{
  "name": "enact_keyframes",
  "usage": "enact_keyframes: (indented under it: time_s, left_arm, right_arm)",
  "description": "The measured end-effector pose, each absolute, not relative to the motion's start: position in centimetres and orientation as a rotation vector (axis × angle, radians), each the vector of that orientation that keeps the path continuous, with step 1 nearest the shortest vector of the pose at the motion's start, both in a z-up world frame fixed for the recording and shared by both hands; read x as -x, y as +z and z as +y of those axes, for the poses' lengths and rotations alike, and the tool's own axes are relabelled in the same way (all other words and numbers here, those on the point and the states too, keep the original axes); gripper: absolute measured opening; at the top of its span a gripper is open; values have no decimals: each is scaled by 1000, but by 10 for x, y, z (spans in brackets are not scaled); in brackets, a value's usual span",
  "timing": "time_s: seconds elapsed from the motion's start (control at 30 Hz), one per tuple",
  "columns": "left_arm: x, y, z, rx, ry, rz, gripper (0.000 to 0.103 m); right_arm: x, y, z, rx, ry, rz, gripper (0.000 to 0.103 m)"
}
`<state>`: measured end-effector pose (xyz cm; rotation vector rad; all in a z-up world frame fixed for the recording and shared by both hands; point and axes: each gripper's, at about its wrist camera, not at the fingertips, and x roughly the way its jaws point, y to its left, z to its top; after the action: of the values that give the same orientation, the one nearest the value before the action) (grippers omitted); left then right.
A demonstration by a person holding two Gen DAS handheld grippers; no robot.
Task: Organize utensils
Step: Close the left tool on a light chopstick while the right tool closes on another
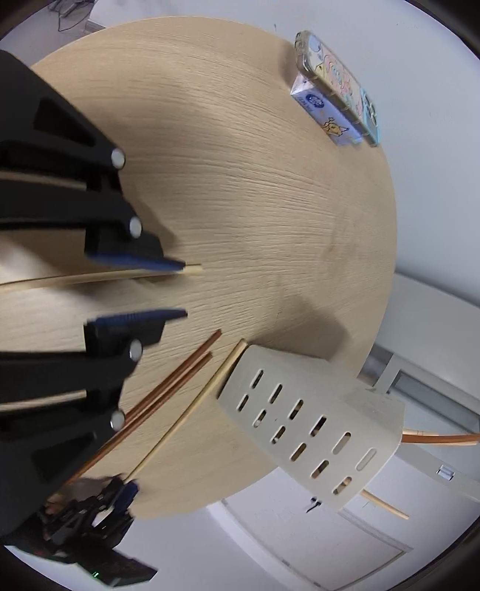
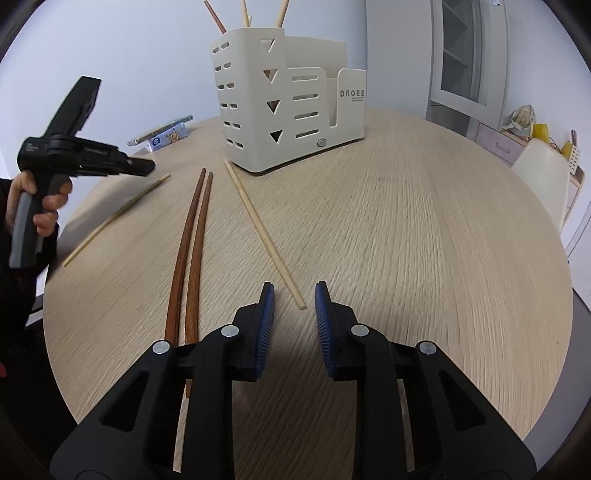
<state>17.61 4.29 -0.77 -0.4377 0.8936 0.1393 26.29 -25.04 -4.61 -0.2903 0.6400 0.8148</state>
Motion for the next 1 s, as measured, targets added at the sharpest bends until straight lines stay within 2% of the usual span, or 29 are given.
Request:
enact_keyframes:
  time_s: [0.27,0.63,1.0]
  left_arm:
    - [-180,-16,31,306,106,993,27]
    - [-173,-13,57,317,191,944,27]
    - [-170,-22,83,329,264,971,27]
  right_arm:
    - [-260,-47,-244,326,829,636,23]
    - [-258,-48,-246,323,844,626,23]
    - [-260,-49,-251,293,861,634,23]
